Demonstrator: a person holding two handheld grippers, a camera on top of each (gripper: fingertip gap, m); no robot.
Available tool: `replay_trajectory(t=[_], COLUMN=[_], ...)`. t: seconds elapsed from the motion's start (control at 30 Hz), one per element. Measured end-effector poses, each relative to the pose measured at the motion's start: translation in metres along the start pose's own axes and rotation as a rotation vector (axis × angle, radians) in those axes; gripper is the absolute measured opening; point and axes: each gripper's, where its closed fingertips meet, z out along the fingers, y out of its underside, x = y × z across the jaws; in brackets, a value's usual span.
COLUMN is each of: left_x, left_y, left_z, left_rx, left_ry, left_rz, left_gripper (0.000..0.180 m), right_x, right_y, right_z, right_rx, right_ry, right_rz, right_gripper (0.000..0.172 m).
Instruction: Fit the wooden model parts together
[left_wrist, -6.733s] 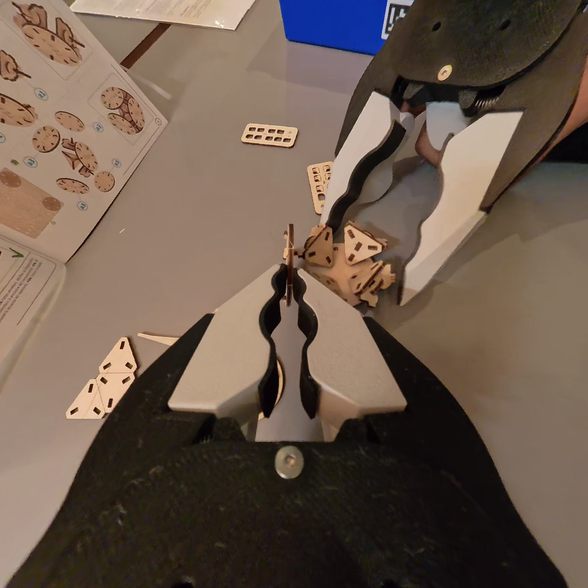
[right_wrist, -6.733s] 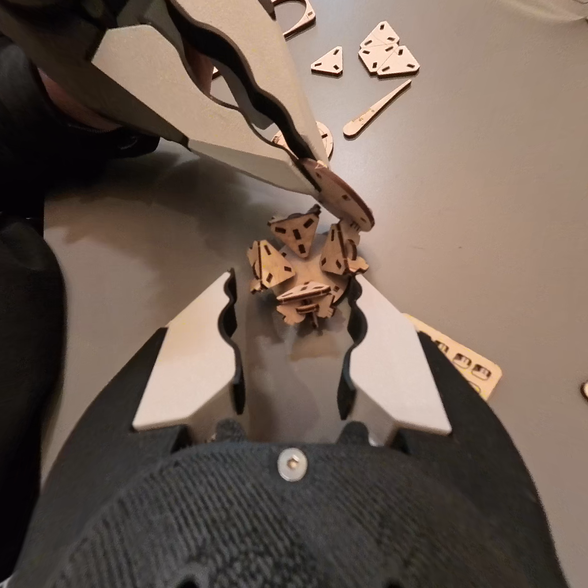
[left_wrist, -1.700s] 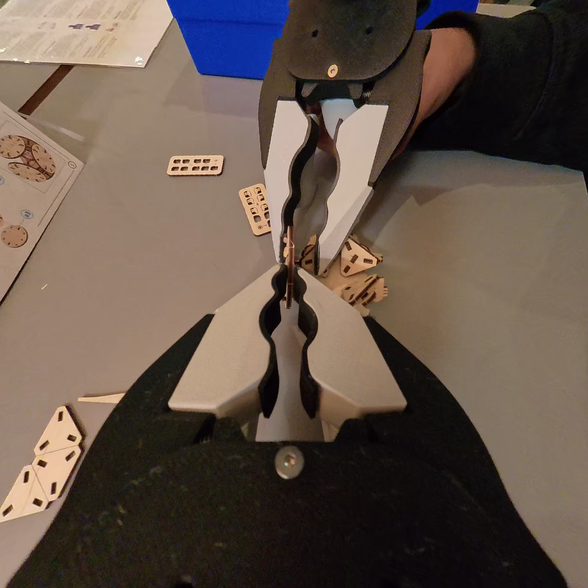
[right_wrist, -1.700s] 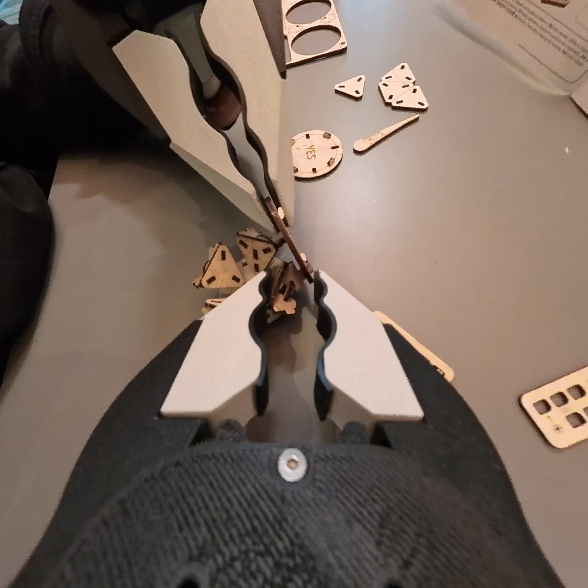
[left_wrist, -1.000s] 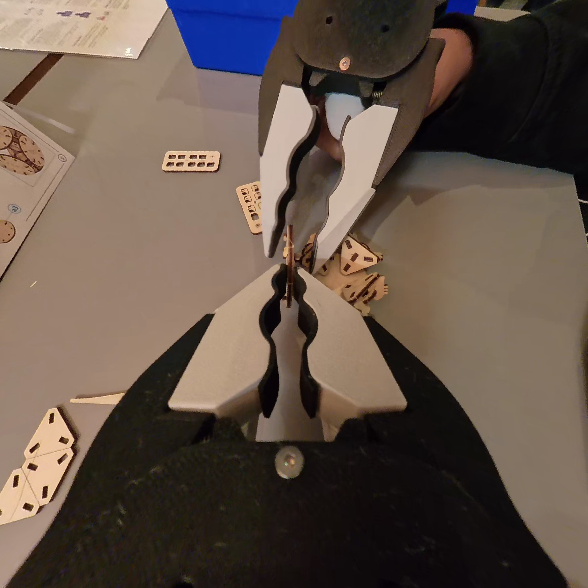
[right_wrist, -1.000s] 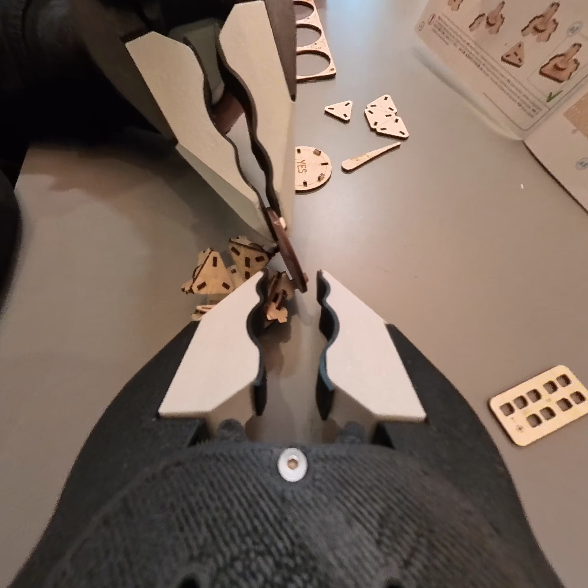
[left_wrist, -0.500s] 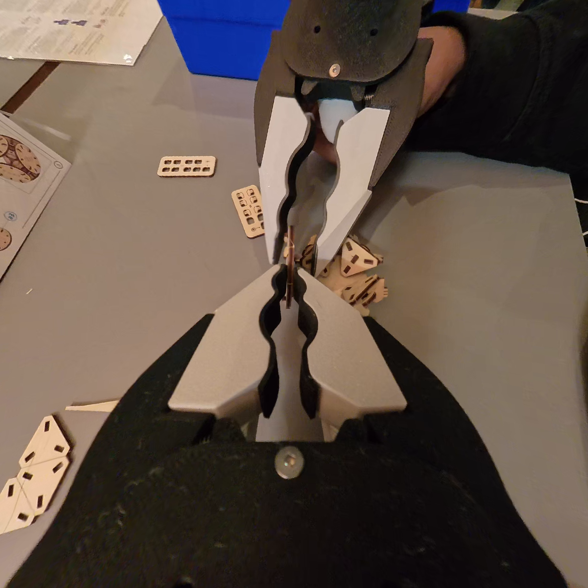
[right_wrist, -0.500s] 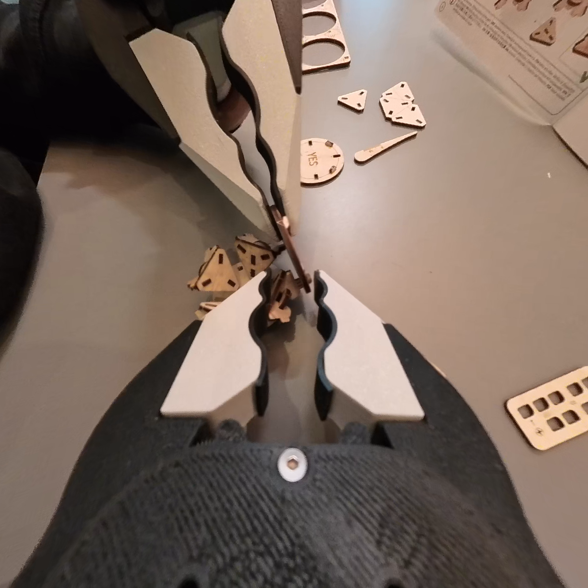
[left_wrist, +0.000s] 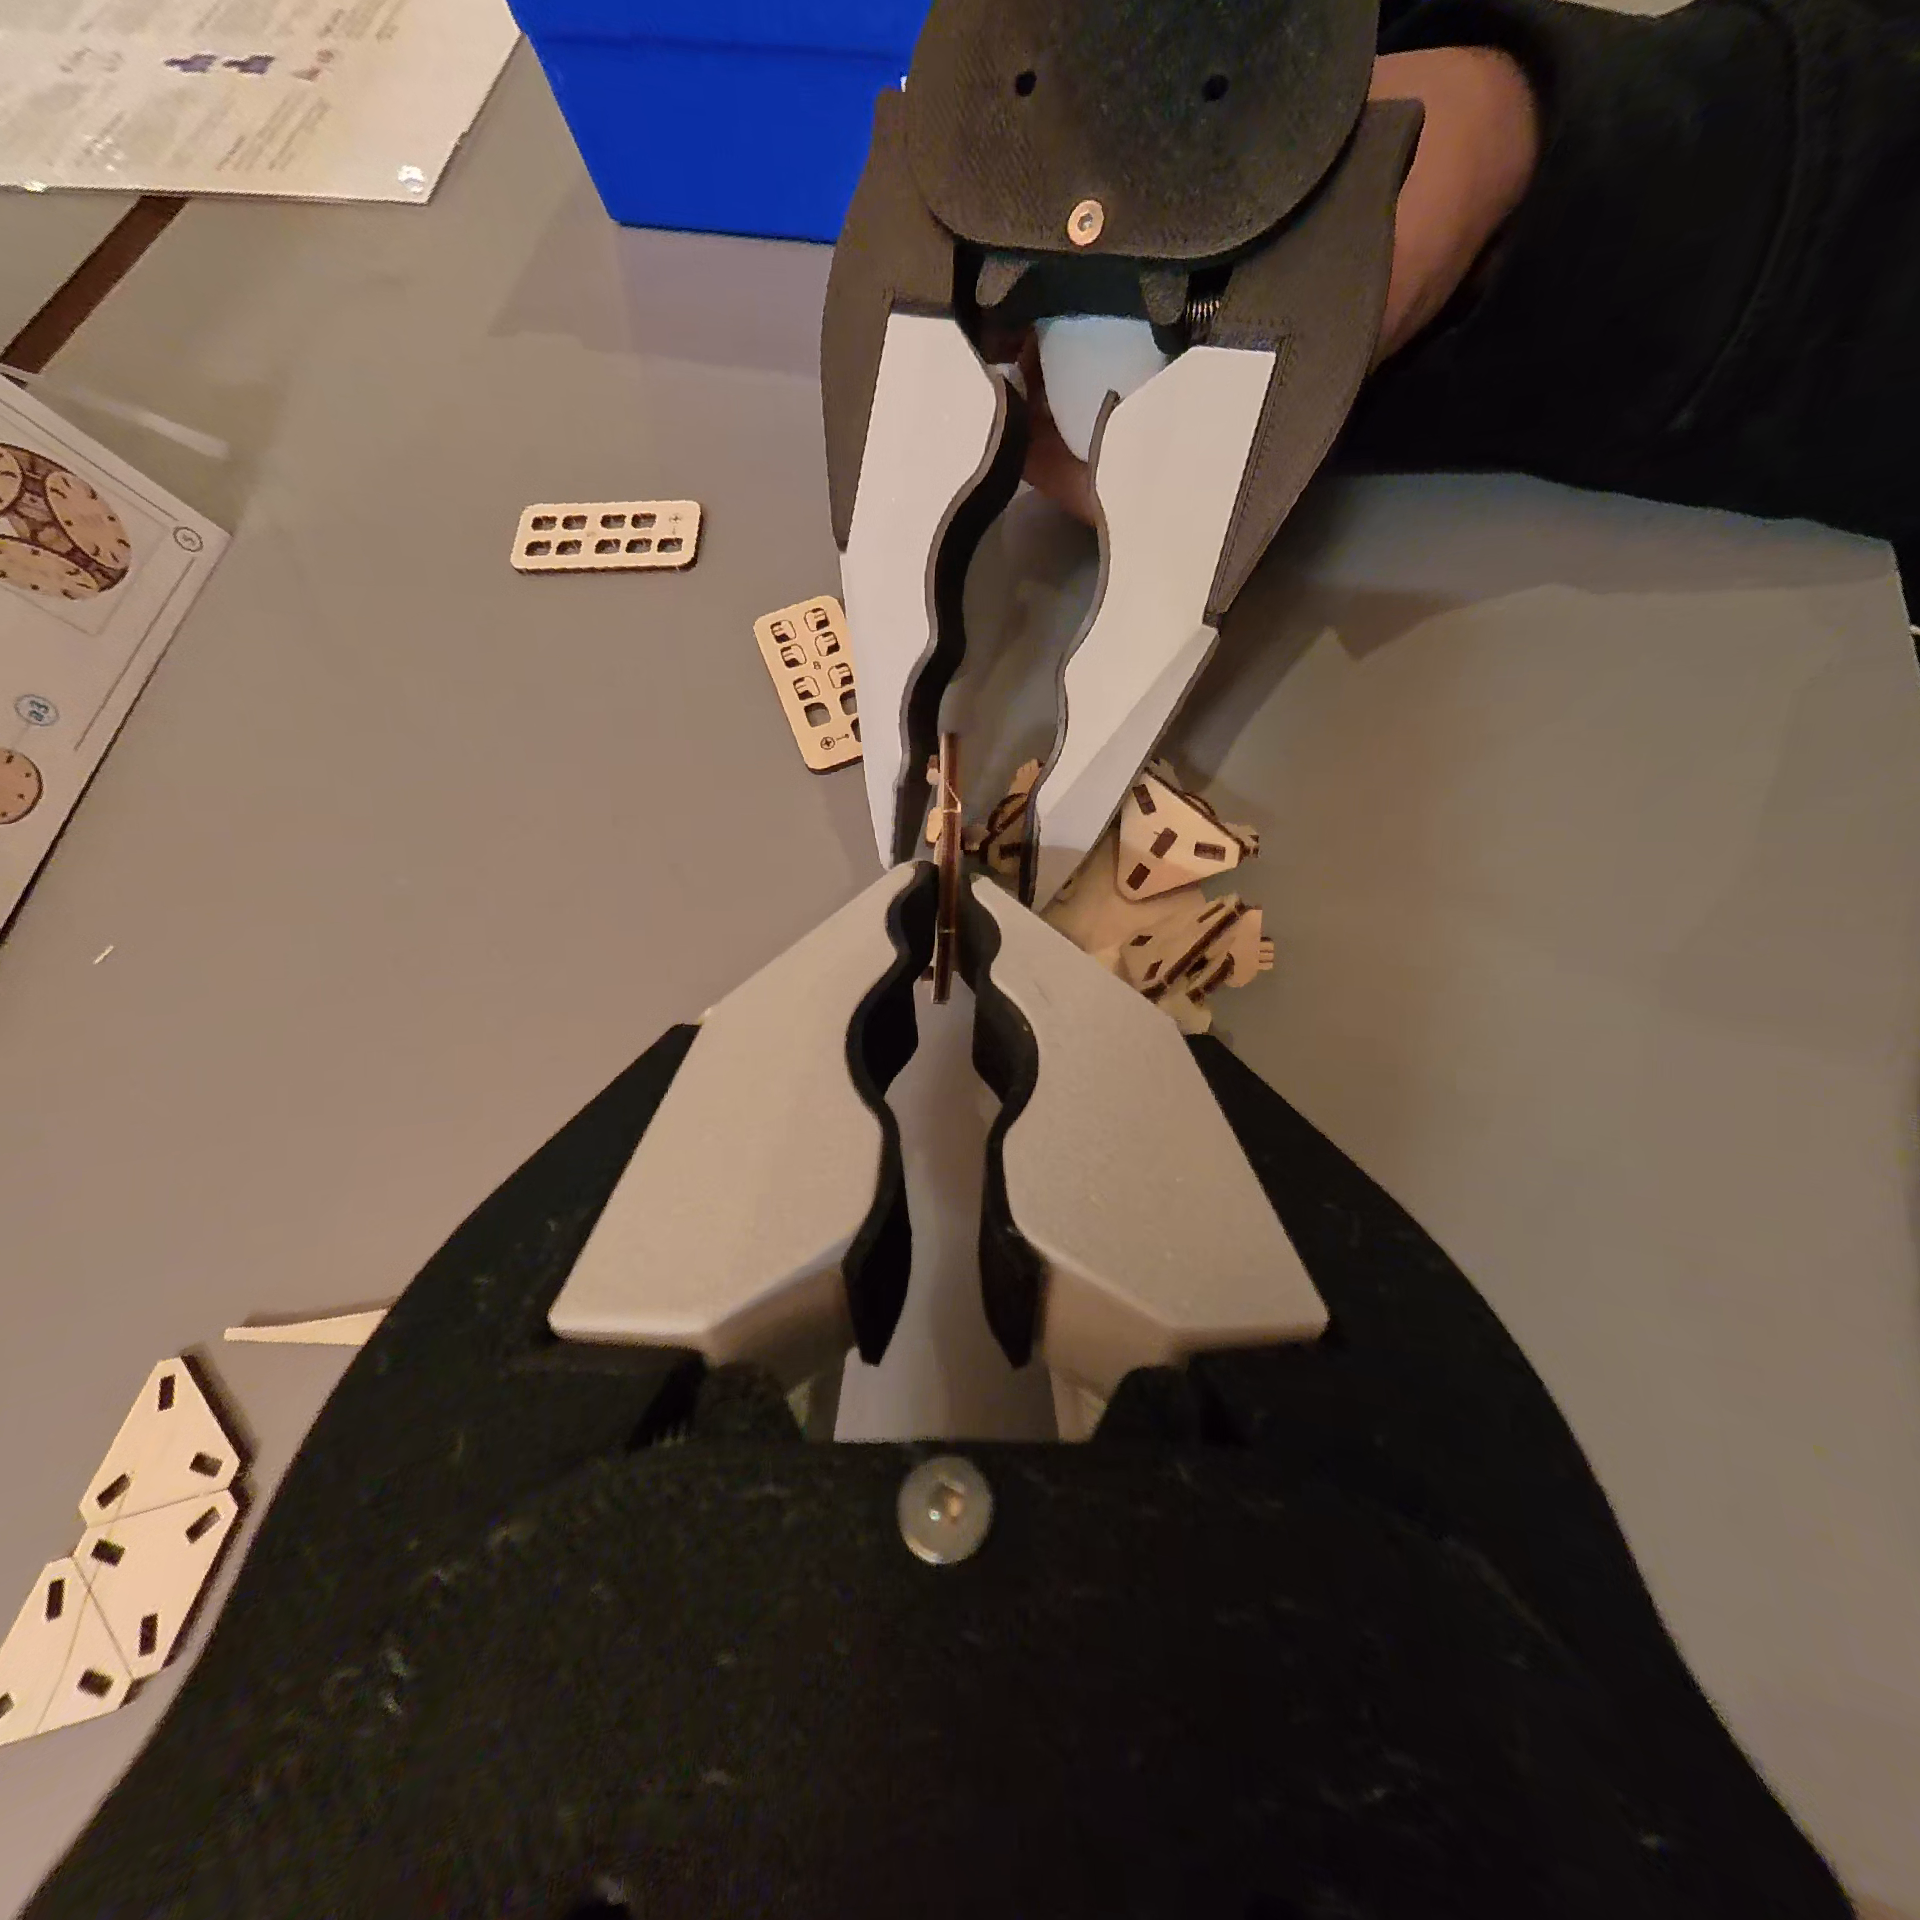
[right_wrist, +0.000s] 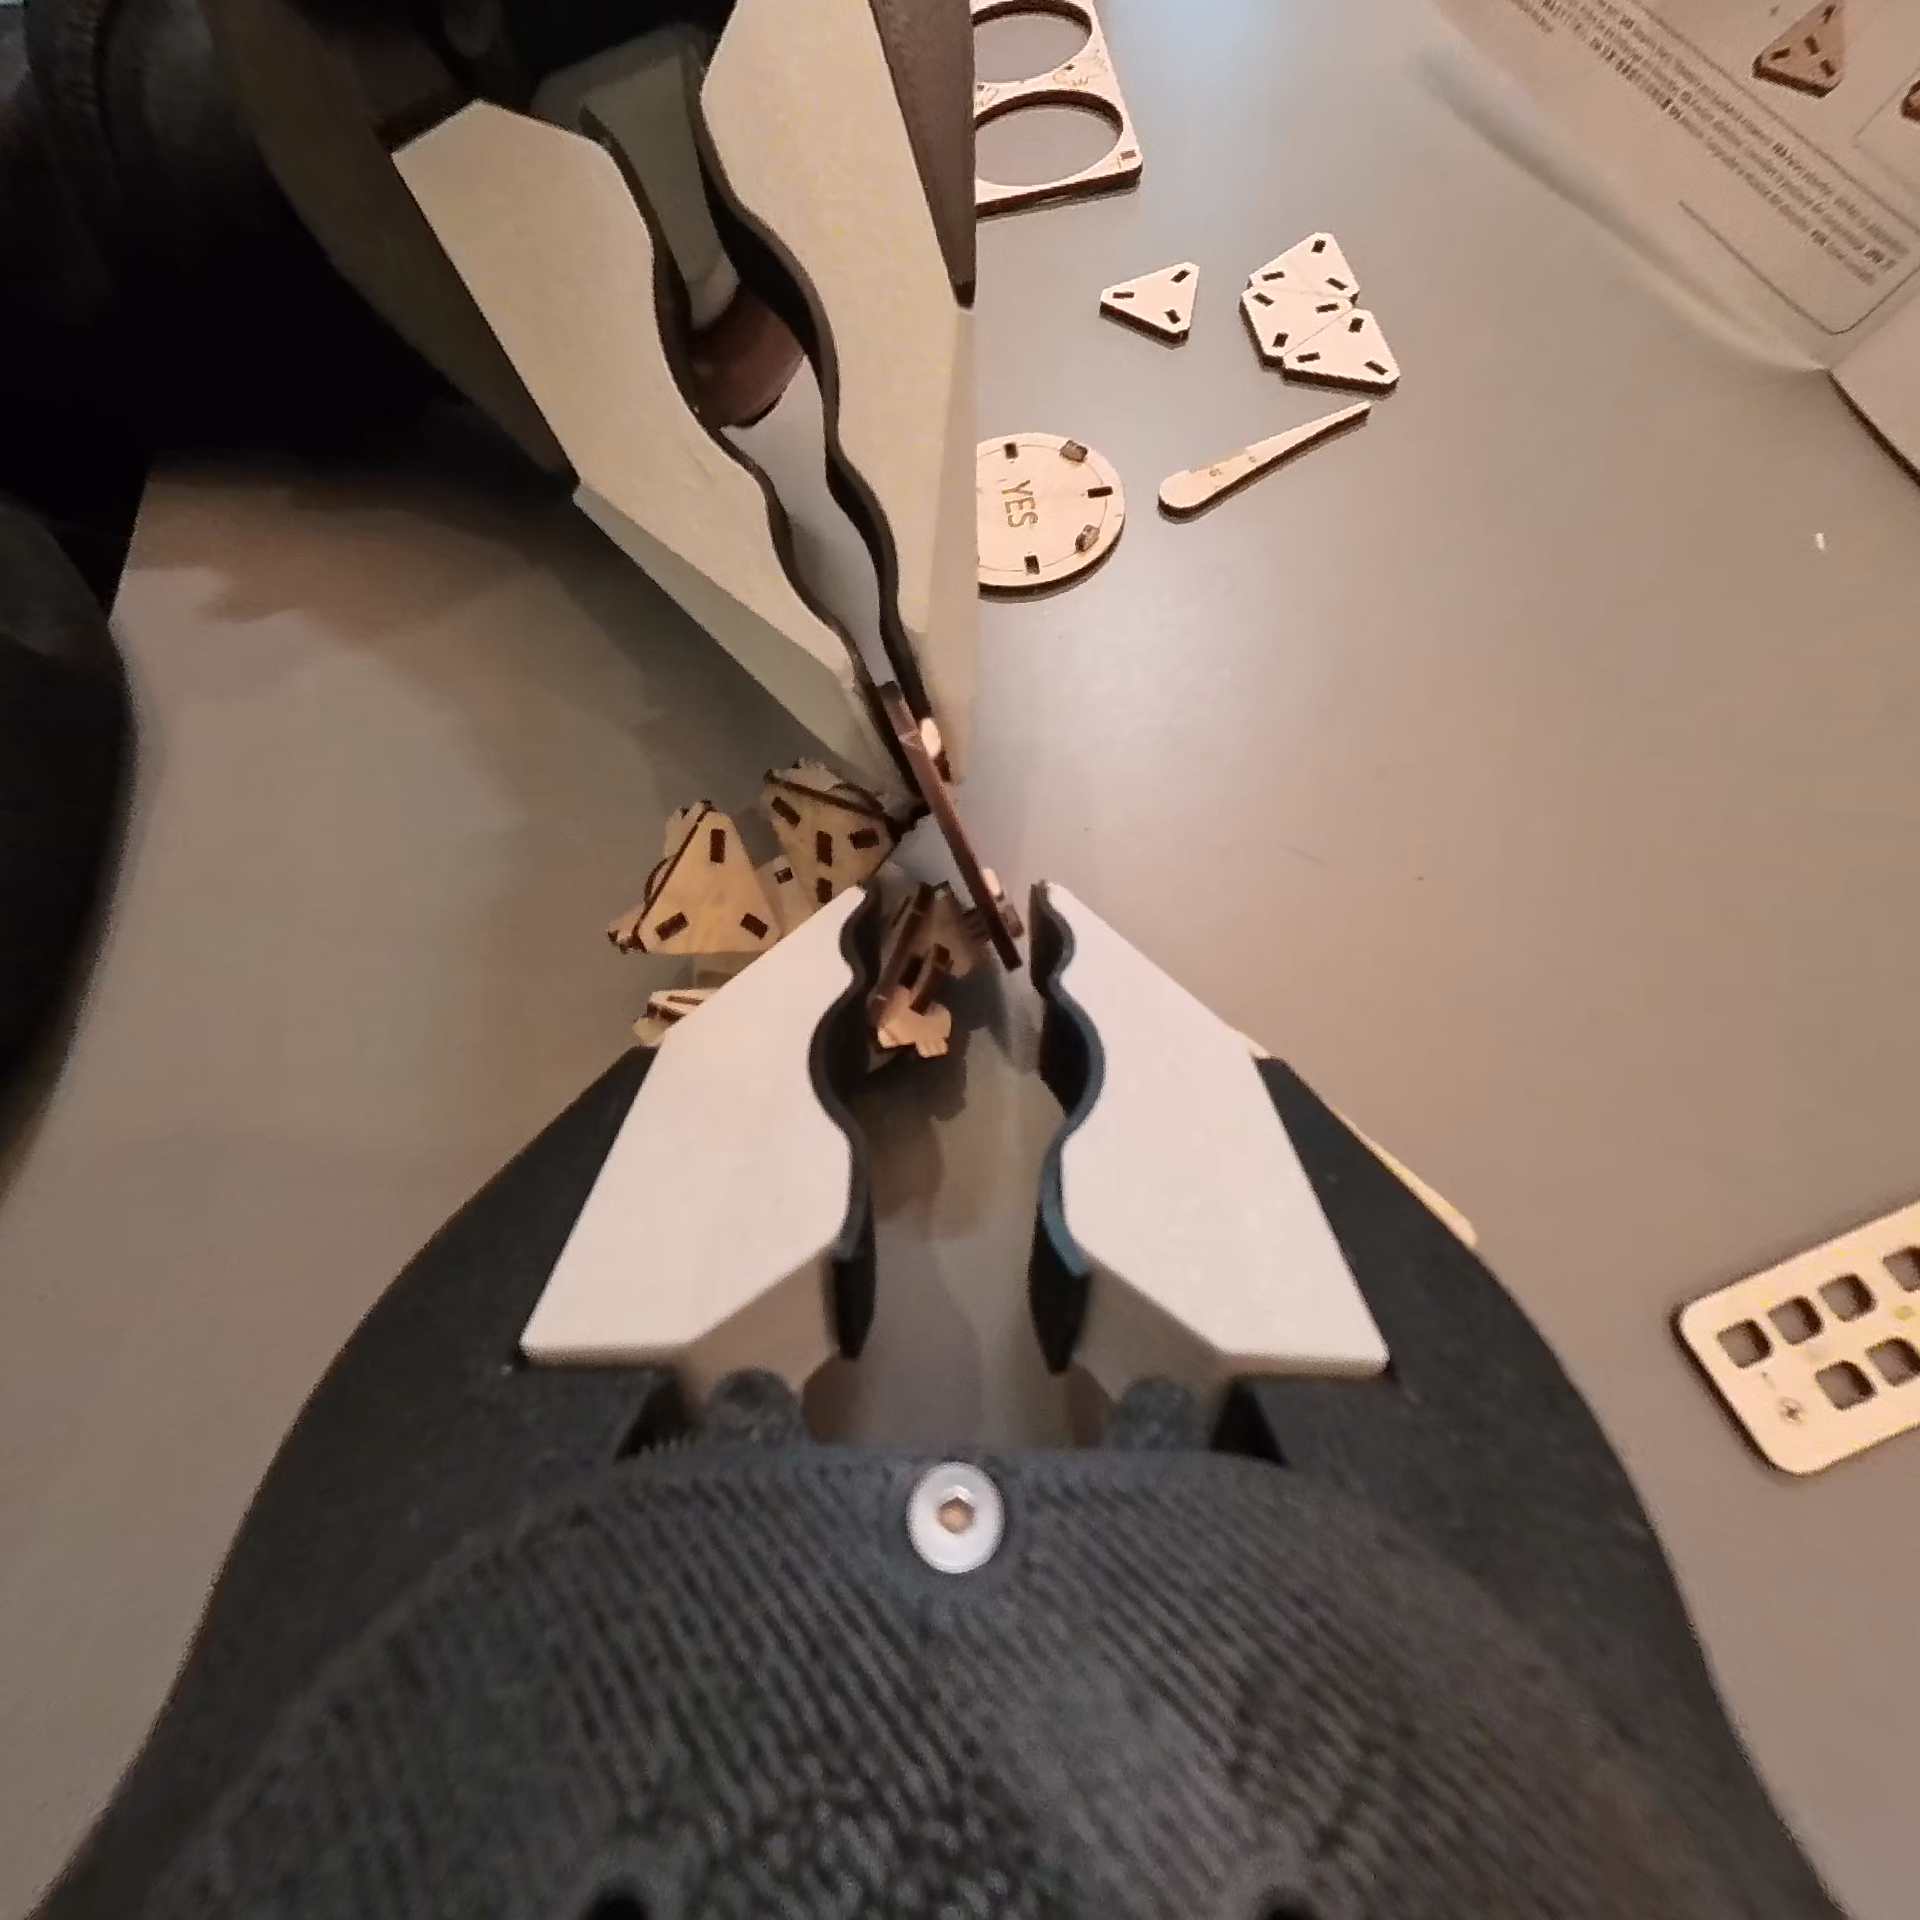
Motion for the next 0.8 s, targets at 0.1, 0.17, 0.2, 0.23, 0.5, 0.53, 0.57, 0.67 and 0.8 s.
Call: replay_trajectory(t=[0.1,0.17,0.2,0.23,0.5,0.53,0.57,0.67,0.8], left_x=[-0.0004,-0.0001,-0.0001,0.0000,-0.0007,-0.0006,-0.0005,-0.0002,0.0006], left_y=[0.0007,0.0007,0.0007,0.0005,-0.0007,-0.0008,-0.0009,-0.0006,-0.0003], left_z=[-0.0001,-0.0004,-0.0004,-0.0007,-0.0031,-0.0029,-0.0030,-0.0034,-0.0041], left_rx=[-0.004,-0.007,-0.007,-0.007,0.004,0.003,0.002,-0.002,-0.006], left_ry=[-0.003,-0.002,-0.003,-0.003,0.010,0.010,0.011,0.018,0.025], left_rz=[0.003,0.003,0.004,0.005,-0.014,-0.013,-0.014,-0.015,-0.008], left_gripper=[0.000,0.000,0.000,0.000,0.000,0.000,0.000,0.000,0.000], right_x=[-0.0001,-0.0004,-0.0003,-0.0002,0.0001,0.0002,0.0001,-0.0008,-0.0022], right_y=[-0.0005,-0.0005,-0.0005,-0.0003,-0.0005,-0.0005,-0.0005,-0.0008,-0.0015], right_z=[0.0002,0.0003,0.0002,0.0001,-0.0001,-0.0002,-0.0002,0.0003,0.0008], right_rx=[0.001,-0.001,-0.002,-0.003,-0.006,-0.006,-0.006,-0.007,-0.006], right_ry=[0.005,0.006,0.006,0.007,0.015,0.015,0.015,0.013,0.011], right_rz=[-0.004,-0.006,-0.007,-0.007,-0.022,-0.022,-0.022,-0.026,-0.036], right_gripper=[0.025,0.025,0.025,0.025,0.025,0.025,0.025,0.024,0.024])
